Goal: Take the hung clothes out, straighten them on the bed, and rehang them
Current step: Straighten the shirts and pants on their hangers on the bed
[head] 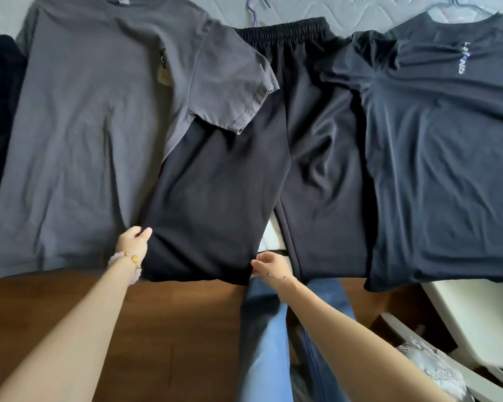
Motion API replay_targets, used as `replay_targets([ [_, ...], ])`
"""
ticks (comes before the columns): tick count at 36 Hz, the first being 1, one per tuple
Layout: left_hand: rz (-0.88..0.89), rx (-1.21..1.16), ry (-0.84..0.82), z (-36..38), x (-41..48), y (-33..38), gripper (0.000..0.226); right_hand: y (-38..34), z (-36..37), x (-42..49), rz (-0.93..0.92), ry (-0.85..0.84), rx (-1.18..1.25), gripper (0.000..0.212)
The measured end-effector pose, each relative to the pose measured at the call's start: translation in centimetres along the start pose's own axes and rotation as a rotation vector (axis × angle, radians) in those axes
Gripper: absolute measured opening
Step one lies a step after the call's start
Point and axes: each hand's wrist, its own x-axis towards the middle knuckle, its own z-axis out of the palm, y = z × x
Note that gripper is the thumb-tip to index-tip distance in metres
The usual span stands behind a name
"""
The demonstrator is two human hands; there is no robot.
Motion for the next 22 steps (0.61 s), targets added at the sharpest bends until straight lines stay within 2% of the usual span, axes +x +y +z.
replay_targets([
  [3,-0.01,0.086,-0.039,0.3,-0.7,-0.2,0.029,0.5,-1.9,-0.1,-0.007,0.04,0.026,0.009],
  [7,0.006,0.206,-0.016,0.1,-2.5,-0.8,0.04,0.9,-5.3,-1.1,0.011,0.096,0.071,0.017],
  [10,0.057,0.187,0.071,-0.9,-4.2,-1.1,0.039,0.8,-8.3,-2.9,0.003,0.146,0.053,0.015],
  [13,0.109,0.147,0.152,-2.4,-6.0,-0.8,0.035,0.6,-11.0,-4.8,-0.028,0.188,0.047,0.021],
  [18,0.158,0.152,-0.01,-3.6,-11.0,0.0,0.027,0.3,-14.2,-8.8,-0.099,0.219,0.011,0.014],
  [22,0.249,0.146,-0.189,-2.8,-15.7,-0.1,0.014,0.8,-15.7,-13.4,-0.13,0.281,-0.044,0.021],
])
